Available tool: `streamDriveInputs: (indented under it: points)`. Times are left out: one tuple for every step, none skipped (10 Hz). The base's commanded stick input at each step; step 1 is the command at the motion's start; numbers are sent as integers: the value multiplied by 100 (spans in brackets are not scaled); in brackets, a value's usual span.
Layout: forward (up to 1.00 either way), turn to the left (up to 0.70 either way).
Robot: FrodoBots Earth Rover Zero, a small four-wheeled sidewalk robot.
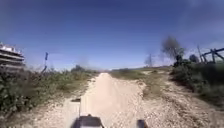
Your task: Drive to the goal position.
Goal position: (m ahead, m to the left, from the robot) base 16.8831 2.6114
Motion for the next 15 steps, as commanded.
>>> streamDriveInputs:
  points:
    - [50,0]
    - [50,0]
    - [50,0]
    - [50,0]
    - [50,40]
    - [50,50]
    - [50,0]
    - [50,0]
    - [50,0]
    - [50,0]
    - [50,0]
    - [50,0]
    - [50,0]
    - [50,0]
    - [50,0]
